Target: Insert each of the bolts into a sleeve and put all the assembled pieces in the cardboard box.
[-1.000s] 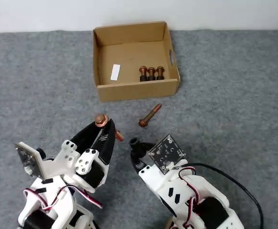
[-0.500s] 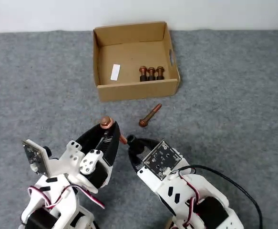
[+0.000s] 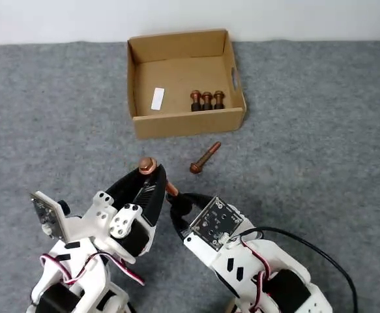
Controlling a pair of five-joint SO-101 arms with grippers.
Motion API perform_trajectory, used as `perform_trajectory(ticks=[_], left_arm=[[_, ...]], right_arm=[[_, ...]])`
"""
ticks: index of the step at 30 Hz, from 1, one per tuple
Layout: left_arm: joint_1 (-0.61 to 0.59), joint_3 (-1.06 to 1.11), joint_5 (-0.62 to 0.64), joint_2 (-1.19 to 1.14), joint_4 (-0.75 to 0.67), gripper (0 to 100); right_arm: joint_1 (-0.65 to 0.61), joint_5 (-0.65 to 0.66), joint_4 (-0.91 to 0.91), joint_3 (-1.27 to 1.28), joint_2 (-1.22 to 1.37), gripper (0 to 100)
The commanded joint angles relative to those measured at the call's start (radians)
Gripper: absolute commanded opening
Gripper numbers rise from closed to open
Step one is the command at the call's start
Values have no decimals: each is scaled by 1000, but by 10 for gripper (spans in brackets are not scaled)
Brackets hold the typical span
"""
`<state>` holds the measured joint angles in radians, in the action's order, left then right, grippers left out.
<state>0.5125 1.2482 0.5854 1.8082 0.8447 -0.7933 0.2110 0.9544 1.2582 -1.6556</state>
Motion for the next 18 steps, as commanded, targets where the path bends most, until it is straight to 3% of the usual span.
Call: perform_trajectory(ticks=[1, 18], left_arm=[[6, -7, 5, 0, -21, 5], [-55, 13, 5, -2, -21, 5]], right_arm=[[24, 11, -24, -18, -10, 8], [25, 11, -31, -32, -10, 8]])
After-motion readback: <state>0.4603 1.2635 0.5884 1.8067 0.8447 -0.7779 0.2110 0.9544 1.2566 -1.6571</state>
